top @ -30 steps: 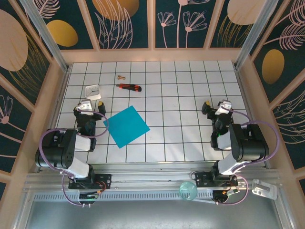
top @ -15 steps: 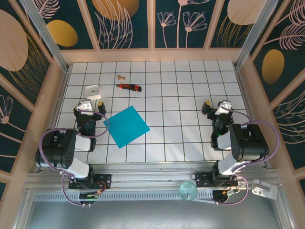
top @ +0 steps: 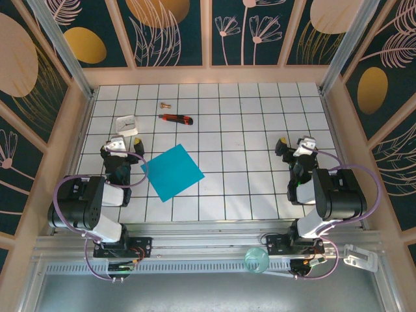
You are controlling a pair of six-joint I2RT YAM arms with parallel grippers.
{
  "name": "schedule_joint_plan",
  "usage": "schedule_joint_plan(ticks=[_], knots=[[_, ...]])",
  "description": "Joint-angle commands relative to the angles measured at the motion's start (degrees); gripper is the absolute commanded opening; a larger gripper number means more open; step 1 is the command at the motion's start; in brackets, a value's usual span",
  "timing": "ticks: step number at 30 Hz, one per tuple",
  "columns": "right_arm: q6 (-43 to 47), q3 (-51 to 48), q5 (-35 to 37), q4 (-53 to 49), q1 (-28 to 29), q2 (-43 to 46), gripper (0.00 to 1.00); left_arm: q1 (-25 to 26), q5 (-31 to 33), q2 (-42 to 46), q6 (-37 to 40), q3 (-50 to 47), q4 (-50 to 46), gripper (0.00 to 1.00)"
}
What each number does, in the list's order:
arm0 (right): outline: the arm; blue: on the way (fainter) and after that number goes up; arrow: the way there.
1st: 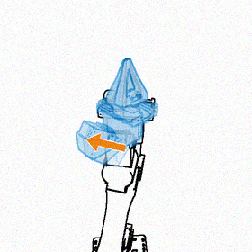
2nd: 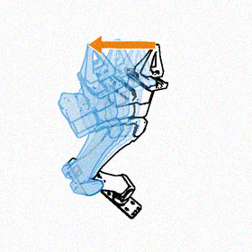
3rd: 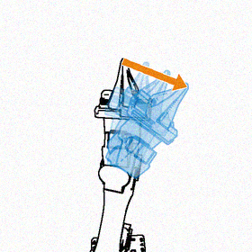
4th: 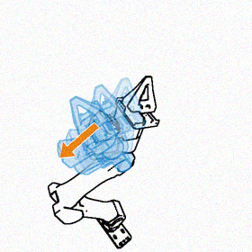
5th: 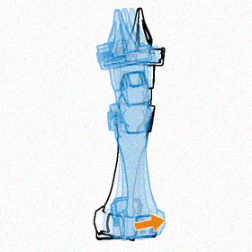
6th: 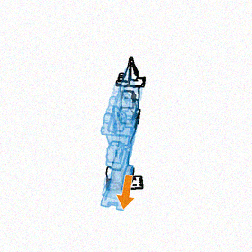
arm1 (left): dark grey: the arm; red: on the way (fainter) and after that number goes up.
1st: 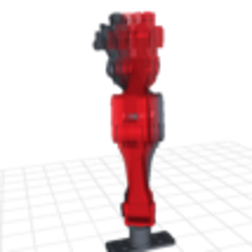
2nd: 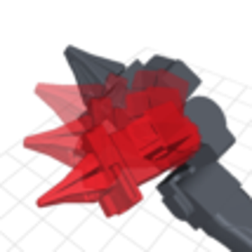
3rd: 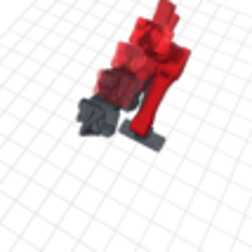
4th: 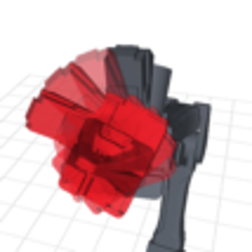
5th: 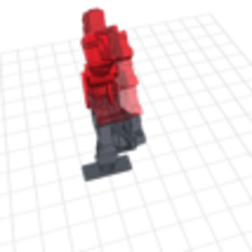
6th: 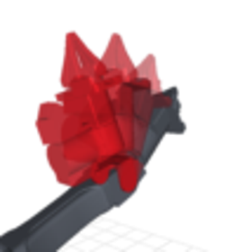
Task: Fold a paper plane with a square sheet of paper (pick it up from the middle)
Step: Move the square sheet of paper to the center of the table.
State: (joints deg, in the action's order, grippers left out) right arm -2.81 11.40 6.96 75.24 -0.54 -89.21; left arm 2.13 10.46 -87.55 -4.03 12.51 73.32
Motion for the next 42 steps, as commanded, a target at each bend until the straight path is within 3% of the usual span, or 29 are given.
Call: schedule_joint_plan(ticks=[1, 8, 11, 13, 15, 17, 19, 23, 27, 29, 32, 37, 42], knots=[[1.18, 0.17, -0.30, 3.07, 0.30, -0.55, 0.99, -0.37, -1.14, 0.34, 0.86, -0.30, 2.62, 0.99], [1.13, 0.34, -0.55, 2.83, 0.19, -0.61, 0.99, -0.42, 1.45, 0.22, -0.17, 0.02, 2.20, 0.99], [1.20, 0.26, -0.59, 3.00, 0.05, -0.47, 0.99, -0.37, 5.52, 0.15, -1.81, -0.27, 2.81, 0.99], [0.69, 0.02, 4.34, 1.99, 1.17, 1.25, 0.99, -0.37, 7.71, 0.23, -2.66, -0.83, 3.65, 0.99], [1.92, -1.15, 3.38, 3.11, 1.43, 2.96, 0.99, -0.37, 8.91, 0.84, -3.15, -1.79, 5.18, 0.99], [2.55, 1.10, 11.36, -6.84, 4.17, 10.24, 0.99, -0.37, 9.09, 3.10, -3.28, -2.88, 4.51, 0.99], [-0.47, 5.30, 12.15, -19.01, 3.61, 18.01, 0.99, -0.40, 7.96, 3.79, -2.48, -3.71, 6.76, 0.99], [-9.71, 14.52, 14.02, -39.18, 2.37, 25.69, 0.99, -0.37, 12.40, 16.31, -6.78, 2.96, -15.69, 0.99], [-19.90, 19.05, 6.90, -52.02, 4.04, 27.05, 0.99, -0.33, 2.01, 21.62, -22.01, 7.50, -28.01, 0.99], [-22.03, 20.69, 5.97, -55.65, 8.76, 26.55, 0.97, 0.65, -4.18, 20.80, -30.82, 10.90, -37.32, 0.99], [-21.27, 25.19, 6.69, -62.53, 17.22, 23.44, 0.97, 7.89, -2.23, 19.56, -35.46, 14.46, -51.64, 0.99], [-21.77, 31.56, 4.51, -72.71, 26.45, 15.87, 0.96, 19.66, -0.85, 14.52, -39.38, 19.14, -73.29, 0.98], [-23.55, 31.76, 4.81, -74.33, 30.62, 13.27, 0.96, 24.03, -3.00, 8.23, -40.13, 20.10, -77.79, 0.95]])
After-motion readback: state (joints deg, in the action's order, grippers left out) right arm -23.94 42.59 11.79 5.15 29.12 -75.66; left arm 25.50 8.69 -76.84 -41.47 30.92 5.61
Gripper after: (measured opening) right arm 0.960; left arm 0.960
